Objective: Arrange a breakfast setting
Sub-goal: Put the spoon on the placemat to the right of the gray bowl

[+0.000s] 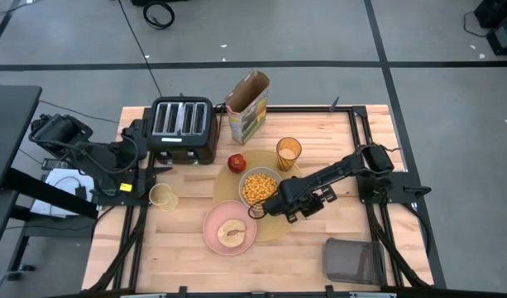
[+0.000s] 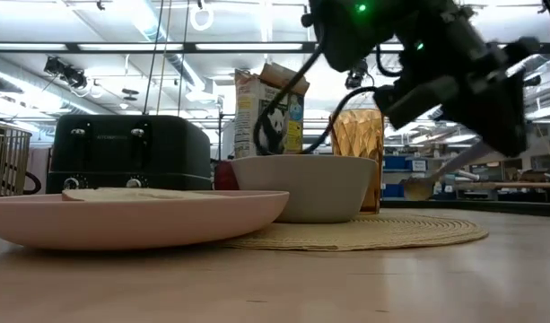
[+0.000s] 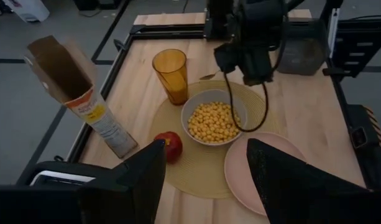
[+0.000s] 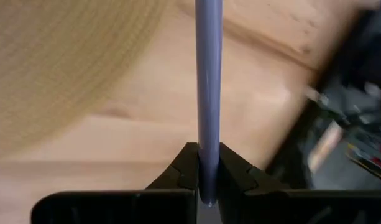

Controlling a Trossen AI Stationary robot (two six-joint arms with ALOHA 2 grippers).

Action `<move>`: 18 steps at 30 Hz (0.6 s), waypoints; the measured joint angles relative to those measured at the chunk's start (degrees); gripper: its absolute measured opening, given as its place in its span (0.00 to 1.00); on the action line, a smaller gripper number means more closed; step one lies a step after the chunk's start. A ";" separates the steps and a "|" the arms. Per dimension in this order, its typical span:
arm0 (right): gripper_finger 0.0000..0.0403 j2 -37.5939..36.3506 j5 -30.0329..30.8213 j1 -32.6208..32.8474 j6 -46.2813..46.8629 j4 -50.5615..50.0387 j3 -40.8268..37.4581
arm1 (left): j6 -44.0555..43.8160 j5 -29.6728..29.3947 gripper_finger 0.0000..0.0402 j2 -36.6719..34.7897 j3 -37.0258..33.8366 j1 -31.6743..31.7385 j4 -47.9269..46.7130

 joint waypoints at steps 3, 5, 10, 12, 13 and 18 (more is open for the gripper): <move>0.08 0.00 0.99 -0.46 -0.09 4.00 -1.28 | 0.00 1.47 0.57 0.00 0.00 0.01 -0.04; 0.09 0.00 0.88 -0.65 0.14 7.07 -2.82 | 0.01 1.57 0.57 0.01 0.00 0.01 -0.02; 0.09 0.00 1.00 -0.67 3.34 10.29 -6.22 | -0.01 1.62 0.57 0.01 0.00 0.01 -0.03; 0.09 0.00 1.28 -0.63 3.58 10.44 -6.29 | 0.00 1.62 0.57 0.02 0.00 0.01 -0.02; 0.09 0.00 1.37 -0.62 3.60 10.65 -6.29 | 0.00 1.62 0.57 0.00 0.00 0.01 -0.04; 0.10 0.00 2.54 -0.64 3.79 11.98 -6.29 | 0.07 1.62 0.57 0.00 0.00 0.01 -0.02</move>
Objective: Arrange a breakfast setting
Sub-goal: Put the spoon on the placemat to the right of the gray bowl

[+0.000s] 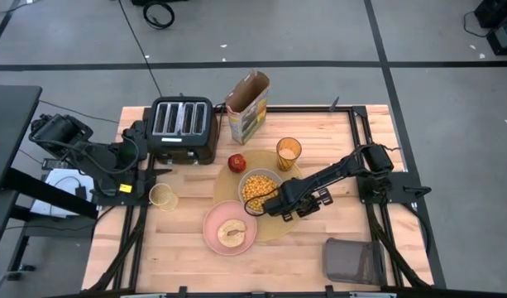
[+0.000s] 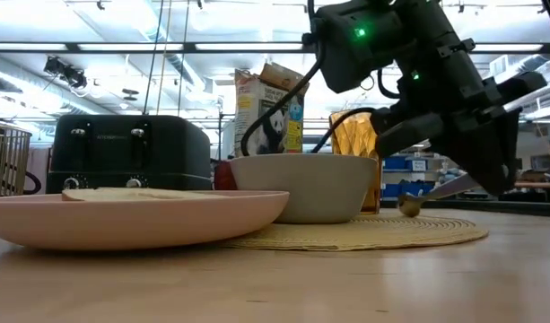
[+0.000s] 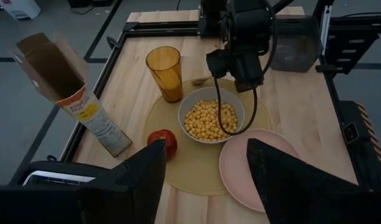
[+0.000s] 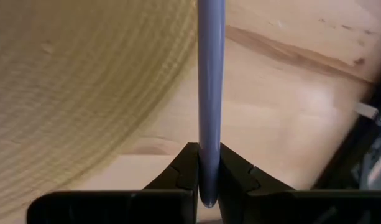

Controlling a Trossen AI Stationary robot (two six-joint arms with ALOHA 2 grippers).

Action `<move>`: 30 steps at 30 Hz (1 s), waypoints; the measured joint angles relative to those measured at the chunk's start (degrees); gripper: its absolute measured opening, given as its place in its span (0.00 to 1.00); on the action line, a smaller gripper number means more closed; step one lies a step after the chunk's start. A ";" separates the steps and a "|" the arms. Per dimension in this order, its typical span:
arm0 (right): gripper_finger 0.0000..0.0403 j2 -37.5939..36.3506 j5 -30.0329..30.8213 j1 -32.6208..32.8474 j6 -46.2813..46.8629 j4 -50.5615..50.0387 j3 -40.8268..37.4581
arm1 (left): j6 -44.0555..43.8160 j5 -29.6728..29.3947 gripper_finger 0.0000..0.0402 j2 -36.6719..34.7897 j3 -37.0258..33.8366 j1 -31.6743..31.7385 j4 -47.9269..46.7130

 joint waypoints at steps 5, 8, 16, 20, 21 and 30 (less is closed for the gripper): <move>0.11 0.00 2.10 -0.20 0.05 2.38 -0.17 | -0.02 0.00 0.57 0.00 0.00 0.00 0.02; 0.14 -0.04 1.45 -0.80 0.00 4.95 -1.57 | -0.02 0.00 0.57 0.02 0.00 0.00 0.04; 0.28 -0.37 -0.10 -1.16 -0.07 6.89 -2.27 | -0.02 -0.02 0.57 0.00 0.00 0.00 0.05; 0.35 -1.65 0.19 -1.04 -0.63 6.61 -1.41 | 0.18 -0.02 0.57 0.02 0.00 0.00 0.07; 0.36 -2.40 0.57 -0.99 -0.79 6.62 -1.29 | 0.29 -0.02 0.57 0.02 0.00 0.00 0.08; 0.44 -15.67 10.71 2.55 -8.84 8.60 -2.97 | 0.19 -0.07 0.57 0.00 0.00 0.00 1.07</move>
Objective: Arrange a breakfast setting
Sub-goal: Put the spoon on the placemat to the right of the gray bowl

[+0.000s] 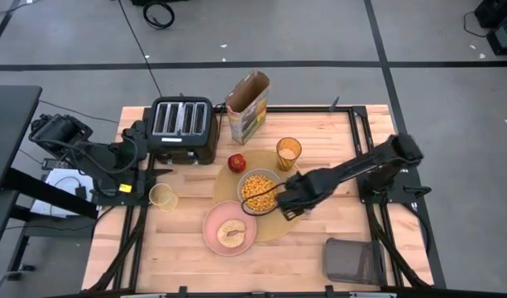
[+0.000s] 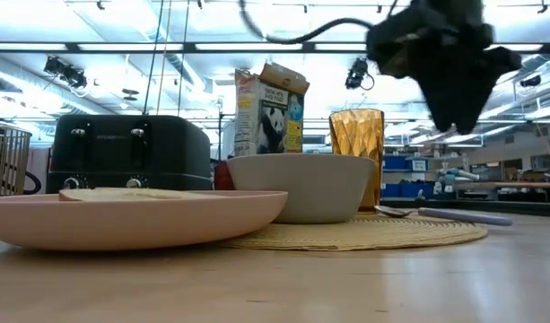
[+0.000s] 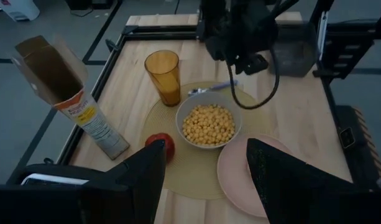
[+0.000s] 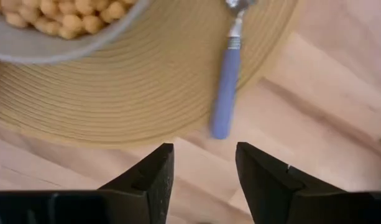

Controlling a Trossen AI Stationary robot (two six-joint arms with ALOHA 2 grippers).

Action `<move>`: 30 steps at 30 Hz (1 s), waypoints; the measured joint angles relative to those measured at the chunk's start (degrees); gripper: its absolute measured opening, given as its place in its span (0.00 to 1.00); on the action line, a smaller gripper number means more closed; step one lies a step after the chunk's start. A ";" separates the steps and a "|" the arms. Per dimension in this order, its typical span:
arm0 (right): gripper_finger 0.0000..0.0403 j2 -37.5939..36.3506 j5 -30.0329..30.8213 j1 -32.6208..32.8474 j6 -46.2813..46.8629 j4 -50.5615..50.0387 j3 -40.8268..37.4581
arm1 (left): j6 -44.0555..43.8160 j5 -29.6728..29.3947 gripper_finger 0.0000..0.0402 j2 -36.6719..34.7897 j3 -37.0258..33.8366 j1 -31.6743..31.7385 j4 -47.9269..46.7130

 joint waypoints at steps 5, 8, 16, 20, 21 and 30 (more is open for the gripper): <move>0.44 -6.35 4.80 2.61 0.20 8.36 -10.01 | -0.08 -0.04 0.57 0.02 0.00 0.00 5.14; 0.44 -7.24 9.93 3.18 0.59 16.23 -16.54 | -0.08 -0.08 0.57 0.02 0.00 0.00 8.97; 0.43 -1.00 12.06 0.50 -0.66 27.03 -24.40 | 2.96 -2.17 0.57 1.03 0.00 0.07 20.97; 0.40 -0.51 10.14 -0.72 -1.99 27.87 -24.28 | 5.58 -3.72 0.57 1.48 -0.01 0.23 25.72; 0.39 -0.75 9.61 -0.97 -2.03 28.00 -24.31 | 5.73 -4.34 0.57 1.70 -0.01 0.24 26.33; 0.21 -1.87 6.59 -2.85 4.13 28.26 -24.55 | 3.20 -8.72 0.57 2.04 -0.02 0.22 26.79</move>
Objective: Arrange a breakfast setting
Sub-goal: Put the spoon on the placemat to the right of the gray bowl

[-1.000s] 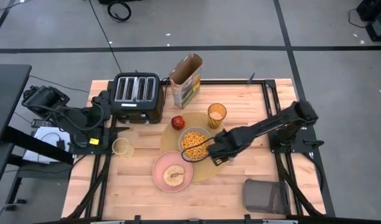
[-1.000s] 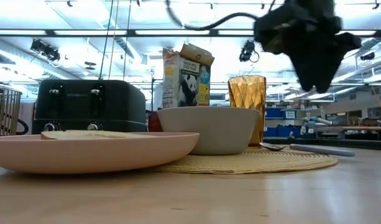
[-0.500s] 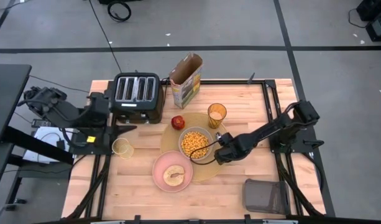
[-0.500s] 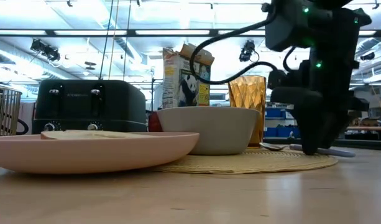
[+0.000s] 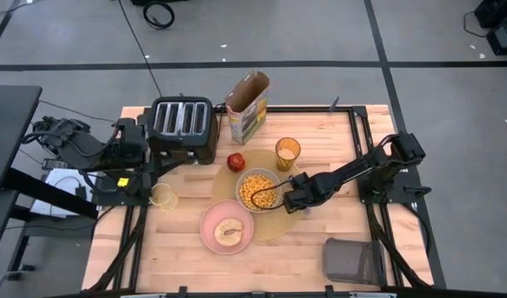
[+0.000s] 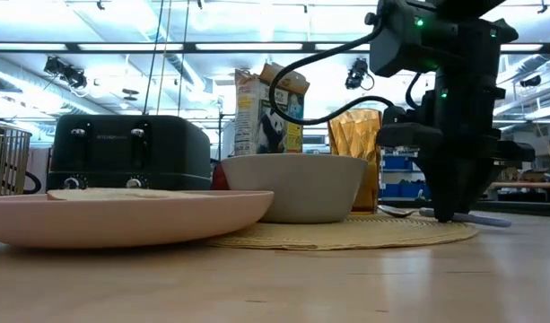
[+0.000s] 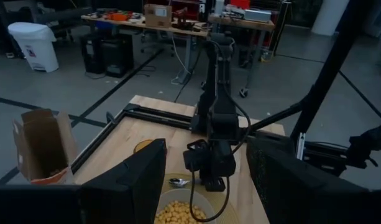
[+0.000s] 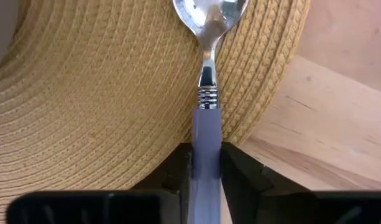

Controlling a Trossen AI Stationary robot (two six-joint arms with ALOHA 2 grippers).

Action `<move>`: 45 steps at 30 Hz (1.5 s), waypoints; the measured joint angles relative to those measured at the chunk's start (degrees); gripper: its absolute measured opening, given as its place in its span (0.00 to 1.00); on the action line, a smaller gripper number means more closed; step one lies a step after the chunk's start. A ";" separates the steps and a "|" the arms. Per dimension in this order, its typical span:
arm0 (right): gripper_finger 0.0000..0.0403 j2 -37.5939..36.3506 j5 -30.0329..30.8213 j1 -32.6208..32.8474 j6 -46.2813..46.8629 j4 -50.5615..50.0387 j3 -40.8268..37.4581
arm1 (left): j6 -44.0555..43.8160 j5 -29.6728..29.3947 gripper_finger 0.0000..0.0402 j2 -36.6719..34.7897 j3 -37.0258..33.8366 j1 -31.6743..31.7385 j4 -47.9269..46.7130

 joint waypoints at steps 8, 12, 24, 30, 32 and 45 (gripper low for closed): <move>0.16 0.10 -0.60 -0.11 3.08 -0.79 2.43 | 1.06 -0.85 0.57 -0.14 0.00 0.01 -0.48; 0.19 0.10 -0.90 -0.11 5.78 -2.27 5.09 | 1.31 -1.94 0.57 -0.52 0.00 0.00 -0.56; 0.19 0.03 3.85 -1.72 17.99 1.23 4.33 | 2.49 -2.27 0.57 -2.44 0.00 0.00 -0.86; 0.19 0.44 4.06 -2.37 18.73 2.63 3.58 | 3.62 -1.97 0.57 -2.41 0.00 0.00 -0.86; 0.19 0.73 4.08 -2.37 18.71 2.63 3.58 | 3.74 -1.88 0.57 -2.41 0.00 -0.09 -0.86; 0.34 0.23 1.66 -2.56 15.50 4.00 3.58 | 3.80 -1.79 0.57 -2.43 0.00 -1.84 -0.74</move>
